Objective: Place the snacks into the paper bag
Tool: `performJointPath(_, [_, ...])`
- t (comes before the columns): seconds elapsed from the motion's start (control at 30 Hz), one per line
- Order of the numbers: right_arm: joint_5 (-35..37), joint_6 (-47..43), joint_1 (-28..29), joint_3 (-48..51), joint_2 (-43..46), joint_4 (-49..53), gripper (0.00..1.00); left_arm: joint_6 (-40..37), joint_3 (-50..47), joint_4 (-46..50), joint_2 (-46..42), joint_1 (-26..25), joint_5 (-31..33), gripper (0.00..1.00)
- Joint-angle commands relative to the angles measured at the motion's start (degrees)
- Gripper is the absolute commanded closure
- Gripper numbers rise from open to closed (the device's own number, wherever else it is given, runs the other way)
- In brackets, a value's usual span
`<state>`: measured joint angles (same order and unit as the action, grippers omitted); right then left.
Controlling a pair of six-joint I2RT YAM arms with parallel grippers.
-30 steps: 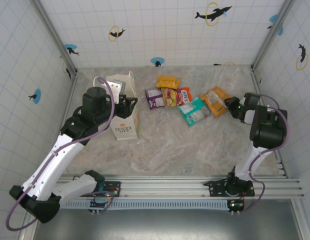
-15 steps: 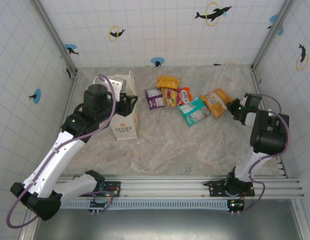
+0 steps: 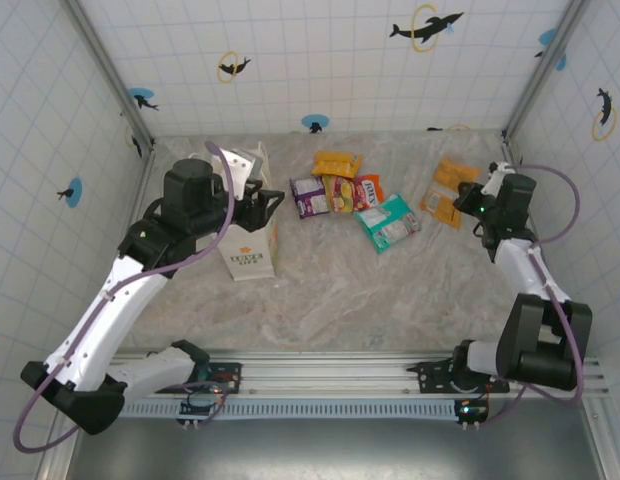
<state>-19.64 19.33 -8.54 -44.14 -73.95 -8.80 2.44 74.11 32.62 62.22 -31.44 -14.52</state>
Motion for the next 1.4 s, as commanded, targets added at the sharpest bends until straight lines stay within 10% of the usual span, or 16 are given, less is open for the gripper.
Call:
performJointPath(0.0, [-0.5, -11.2, 3.5, -4.3, 4.0, 6.6, 1.00, -5.3, 3.5, 4.4, 2.2, 0.3, -5.8, 0.36])
performJointPath(0.53, [-12.6, -36.9, 25.9, -14.1, 11.4, 19.3, 1.00, -19.9, 6.9, 10.7, 7.0, -0.9, -22.0, 0.28])
performJointPath(1.37, [-21.0, -57.9, 42.8, -22.9, 5.4, 38.0, 1.00, -29.6, 7.9, 15.6, 14.0, -8.1, -13.9, 0.24])
